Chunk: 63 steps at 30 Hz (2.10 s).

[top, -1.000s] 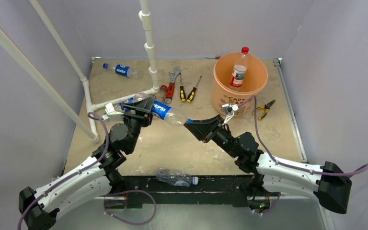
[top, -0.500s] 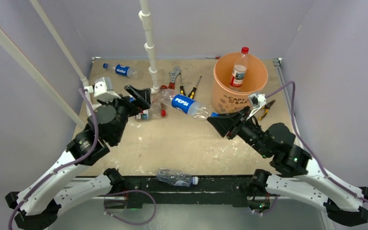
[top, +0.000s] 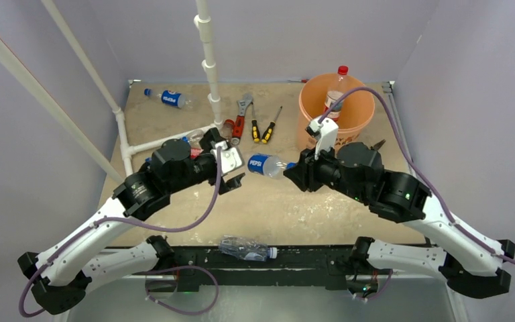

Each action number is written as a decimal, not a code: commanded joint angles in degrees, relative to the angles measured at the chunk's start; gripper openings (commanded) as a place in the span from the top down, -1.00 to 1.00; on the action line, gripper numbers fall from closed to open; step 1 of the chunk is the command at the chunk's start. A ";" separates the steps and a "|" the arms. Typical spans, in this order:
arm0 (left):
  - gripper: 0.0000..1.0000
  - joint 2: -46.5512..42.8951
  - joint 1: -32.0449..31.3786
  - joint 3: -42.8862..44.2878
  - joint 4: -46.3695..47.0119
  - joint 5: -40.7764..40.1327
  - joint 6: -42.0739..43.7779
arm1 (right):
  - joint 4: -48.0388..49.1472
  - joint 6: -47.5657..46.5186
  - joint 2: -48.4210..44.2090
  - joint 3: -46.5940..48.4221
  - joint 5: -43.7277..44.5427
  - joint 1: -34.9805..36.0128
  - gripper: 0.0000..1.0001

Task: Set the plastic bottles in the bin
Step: Place the plastic bottle in the trash bin.

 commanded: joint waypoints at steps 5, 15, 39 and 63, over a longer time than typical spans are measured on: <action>-0.95 -2.52 -0.13 1.06 -2.32 15.53 12.54 | -2.10 -7.30 0.48 5.67 -6.94 0.16 1.00; -0.94 -0.68 -0.17 1.42 -7.04 17.21 15.72 | 0.01 -11.45 8.59 10.47 -13.36 0.16 1.00; -0.52 3.47 -0.67 0.35 -0.93 10.51 9.51 | -1.39 -14.45 9.49 17.77 -22.13 0.17 1.00; 0.65 -3.87 -0.71 -7.00 20.11 6.58 -15.18 | 25.32 -6.04 -9.35 -1.26 -11.63 0.12 -0.94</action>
